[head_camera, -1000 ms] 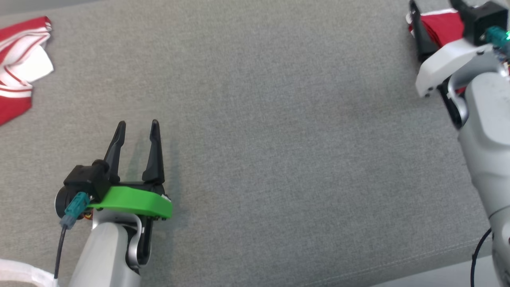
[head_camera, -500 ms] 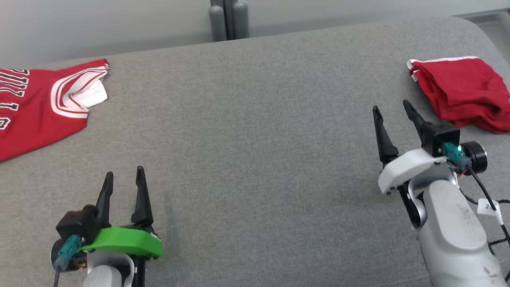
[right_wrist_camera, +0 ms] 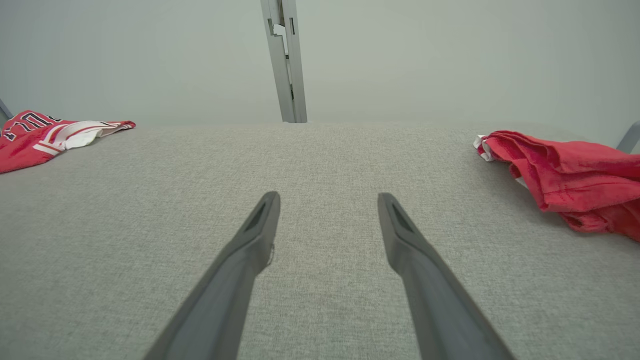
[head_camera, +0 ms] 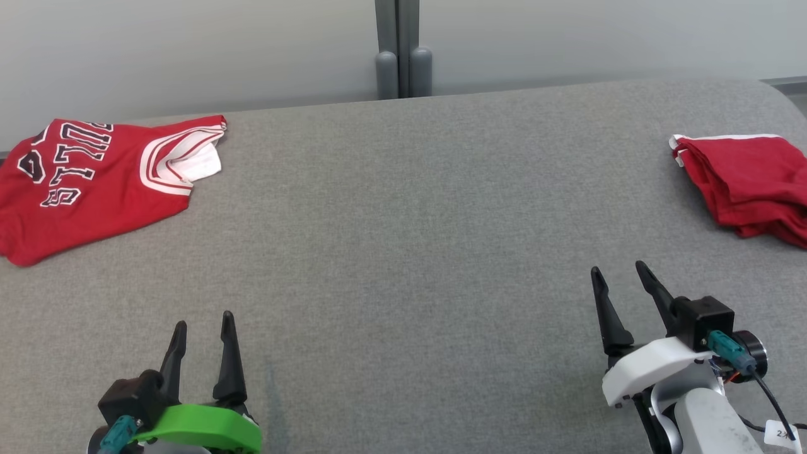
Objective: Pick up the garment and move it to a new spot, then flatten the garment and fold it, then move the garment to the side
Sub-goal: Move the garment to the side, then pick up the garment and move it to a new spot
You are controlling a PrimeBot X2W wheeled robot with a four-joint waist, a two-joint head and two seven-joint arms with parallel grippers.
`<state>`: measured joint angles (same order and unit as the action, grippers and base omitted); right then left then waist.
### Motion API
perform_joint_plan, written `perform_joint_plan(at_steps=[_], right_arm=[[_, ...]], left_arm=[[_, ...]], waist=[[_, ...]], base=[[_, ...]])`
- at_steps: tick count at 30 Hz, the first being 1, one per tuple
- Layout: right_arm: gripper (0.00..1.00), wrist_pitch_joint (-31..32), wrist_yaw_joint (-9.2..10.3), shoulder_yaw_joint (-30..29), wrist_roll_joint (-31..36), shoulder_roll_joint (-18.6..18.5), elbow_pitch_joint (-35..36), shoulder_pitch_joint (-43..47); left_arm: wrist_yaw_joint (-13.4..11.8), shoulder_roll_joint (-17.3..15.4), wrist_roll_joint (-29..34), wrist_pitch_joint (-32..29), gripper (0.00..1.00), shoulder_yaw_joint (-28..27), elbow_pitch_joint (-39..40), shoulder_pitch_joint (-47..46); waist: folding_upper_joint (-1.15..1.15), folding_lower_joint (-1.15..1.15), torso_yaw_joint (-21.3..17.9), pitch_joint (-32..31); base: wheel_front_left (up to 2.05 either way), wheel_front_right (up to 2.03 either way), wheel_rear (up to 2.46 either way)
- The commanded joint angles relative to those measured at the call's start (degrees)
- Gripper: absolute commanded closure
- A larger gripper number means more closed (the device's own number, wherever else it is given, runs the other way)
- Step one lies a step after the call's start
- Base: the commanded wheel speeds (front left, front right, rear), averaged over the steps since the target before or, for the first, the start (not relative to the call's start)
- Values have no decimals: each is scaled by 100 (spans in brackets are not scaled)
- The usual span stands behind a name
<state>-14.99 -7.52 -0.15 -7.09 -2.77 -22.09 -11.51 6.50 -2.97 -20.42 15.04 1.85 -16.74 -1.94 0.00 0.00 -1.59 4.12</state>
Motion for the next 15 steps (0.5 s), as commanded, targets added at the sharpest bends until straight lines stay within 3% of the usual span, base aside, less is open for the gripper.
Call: perform_joint_plan(at_steps=[1,15], right_arm=[[0,-18,7,19,-33,-16,55,106],[0,-18,7,142,-116,-16,35,339]], left_arm=[[6,1,64,19,0,8,11,86],[-42,4,-54,19,0,139,31,205]], waist=[[0,0,22,-47],[0,0,43,-209]], base=[[0,0,0],[0,0,0]])
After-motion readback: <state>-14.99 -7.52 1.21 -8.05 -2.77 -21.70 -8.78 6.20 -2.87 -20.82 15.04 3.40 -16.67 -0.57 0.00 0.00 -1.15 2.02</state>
